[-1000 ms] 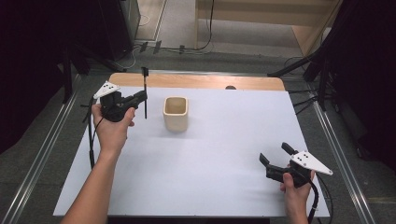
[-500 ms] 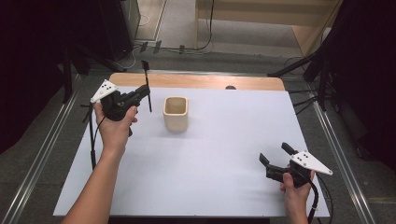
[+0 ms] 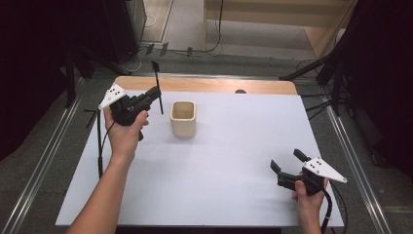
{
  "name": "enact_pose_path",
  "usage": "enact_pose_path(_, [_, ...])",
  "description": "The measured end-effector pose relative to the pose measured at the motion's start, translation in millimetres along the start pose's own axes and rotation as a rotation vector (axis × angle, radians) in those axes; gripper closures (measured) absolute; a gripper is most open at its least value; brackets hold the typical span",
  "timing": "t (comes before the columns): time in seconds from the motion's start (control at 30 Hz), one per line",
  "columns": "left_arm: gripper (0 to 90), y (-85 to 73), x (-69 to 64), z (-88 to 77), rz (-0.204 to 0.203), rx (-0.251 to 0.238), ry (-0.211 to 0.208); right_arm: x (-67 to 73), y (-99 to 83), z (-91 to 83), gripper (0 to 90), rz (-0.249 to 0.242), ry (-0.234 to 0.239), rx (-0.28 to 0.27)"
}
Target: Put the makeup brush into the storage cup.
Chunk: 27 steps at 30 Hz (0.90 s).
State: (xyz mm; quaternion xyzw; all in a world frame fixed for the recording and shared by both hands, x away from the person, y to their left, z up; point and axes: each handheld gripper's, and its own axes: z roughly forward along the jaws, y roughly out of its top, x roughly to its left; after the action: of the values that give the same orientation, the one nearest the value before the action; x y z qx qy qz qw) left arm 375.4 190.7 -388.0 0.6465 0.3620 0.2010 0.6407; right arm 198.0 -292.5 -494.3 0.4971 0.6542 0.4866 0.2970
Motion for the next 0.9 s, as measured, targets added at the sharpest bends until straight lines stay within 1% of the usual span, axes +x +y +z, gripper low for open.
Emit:
enact_pose_path(0.07, [86.8,-0.6,-1.2,1.2,0.005,0.001,-0.001,-0.2,-0.1,0.0,6.5,0.001,0.001,0.001])
enact_pose_path(0.2, [86.7,-2.2,-2.6,4.2,0.002,-0.002,-0.007,-0.2,0.0,0.0,6.5,0.0,0.001,0.0])
enact_pose_path(0.33, [86.7,-3.1,-5.6,6.4,0.012,-0.01,-0.013,0.0,0.0,0.0,6.5,0.001,0.001,0.001])
enact_pose_path(0.47, [86.7,-3.7,-8.0,8.7,0.007,-0.015,-0.018,0.1,-0.1,0.3,6.5,-0.002,0.001,0.002])
enact_pose_path(0.63, [86.7,-6.1,-10.4,12.2,0.012,-0.014,-0.031,0.1,-0.2,0.3,6.5,-0.001,0.001,0.003])
enact_pose_path(0.7, [86.7,-6.8,-11.3,13.4,0.004,-0.017,-0.038,0.0,-0.2,0.2,6.5,-0.002,0.001,0.003])
enact_pose_path(0.9, [86.6,-9.4,-13.1,17.9,0.0,-0.024,-0.042,0.0,-0.2,0.2,6.5,-0.002,0.001,0.003])
